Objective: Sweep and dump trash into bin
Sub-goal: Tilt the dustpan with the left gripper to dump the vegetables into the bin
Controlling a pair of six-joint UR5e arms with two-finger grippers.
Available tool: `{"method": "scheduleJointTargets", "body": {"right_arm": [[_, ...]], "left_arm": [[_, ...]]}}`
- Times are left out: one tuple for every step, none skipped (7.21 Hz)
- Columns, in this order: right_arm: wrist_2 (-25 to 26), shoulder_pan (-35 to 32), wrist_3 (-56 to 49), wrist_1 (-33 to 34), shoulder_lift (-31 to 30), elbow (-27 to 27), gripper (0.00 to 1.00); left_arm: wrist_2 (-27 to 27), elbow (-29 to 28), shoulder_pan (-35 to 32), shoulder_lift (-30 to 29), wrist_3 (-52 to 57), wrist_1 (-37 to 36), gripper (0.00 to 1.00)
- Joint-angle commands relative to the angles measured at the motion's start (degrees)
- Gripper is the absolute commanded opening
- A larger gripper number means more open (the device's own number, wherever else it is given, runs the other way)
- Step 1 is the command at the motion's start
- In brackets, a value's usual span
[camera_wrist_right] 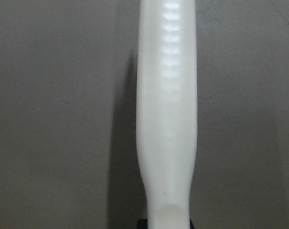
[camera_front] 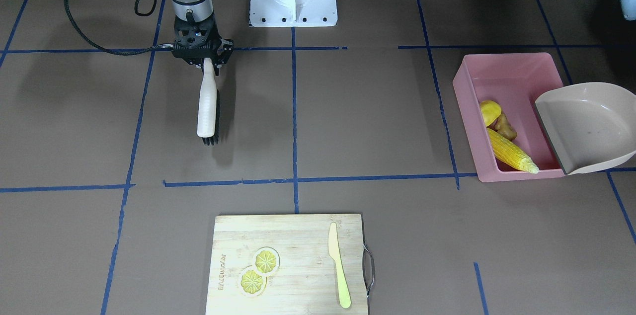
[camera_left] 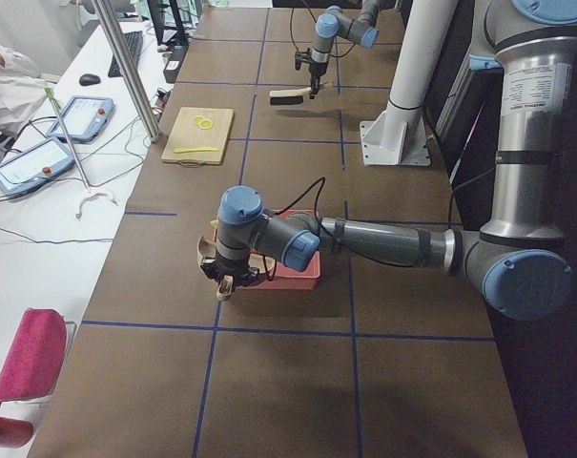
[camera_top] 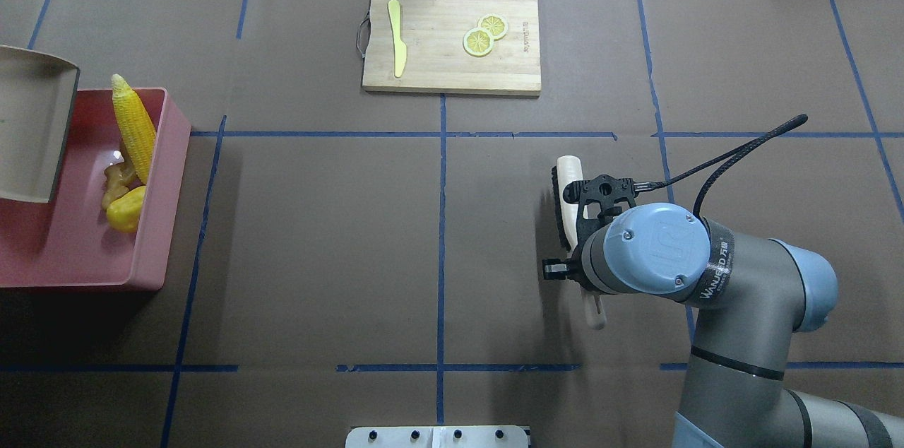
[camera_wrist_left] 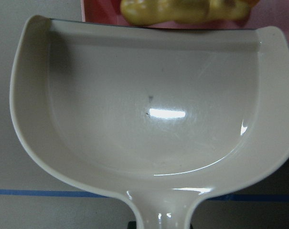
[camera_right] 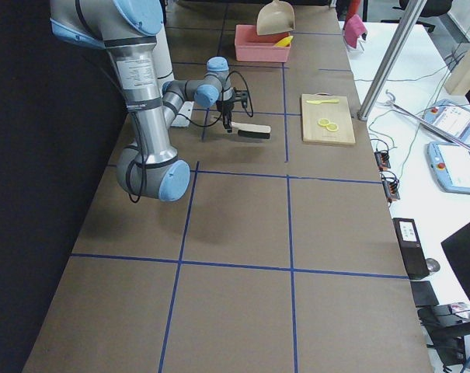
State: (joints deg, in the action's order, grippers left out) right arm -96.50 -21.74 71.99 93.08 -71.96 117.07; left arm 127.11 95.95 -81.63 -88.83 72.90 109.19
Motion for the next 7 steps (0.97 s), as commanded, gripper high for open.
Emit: {"method": "scheduleJointTargets", "body": {"right_arm": [[0.00, -0.06, -0.10, 0.00, 0.07, 0.00, 0.00], [0.00, -0.06, -0.10, 0.00, 0.07, 0.00, 0.00], [0.00, 0.03, -0.01, 0.00, 0.15, 0.00, 0.00], [0.00, 0.03, -0.10, 0.00, 0.24, 0.00, 0.00], [-0.09, 0.03, -0.01, 0.00, 0.33, 0.09, 0.00], [-0.09, 0.03, 0.08, 0.00, 0.33, 0.09, 0.00], [-0.09, 0.03, 0.25, 0.00, 0.42, 0.09, 0.00]], "left_arm": [[-0.02, -0.06, -0.90, -0.81, 1.46, -2.39, 0.01], [0.07, -0.06, -0.90, -1.69, 1.46, -3.62, 0.00], [0.15, -0.06, -0.99, -1.96, 1.37, -3.89, 0.00], [0.33, -0.15, -0.90, -1.96, 1.29, -3.89, 0.00], [0.59, -0.07, -0.99, -1.96, 0.85, -4.41, 0.00], [4.95, 0.28, -0.99, -2.74, 0.32, -7.12, 0.00], [10.30, 0.37, -1.77, -3.54, -3.42, -7.84, 0.00]]}}
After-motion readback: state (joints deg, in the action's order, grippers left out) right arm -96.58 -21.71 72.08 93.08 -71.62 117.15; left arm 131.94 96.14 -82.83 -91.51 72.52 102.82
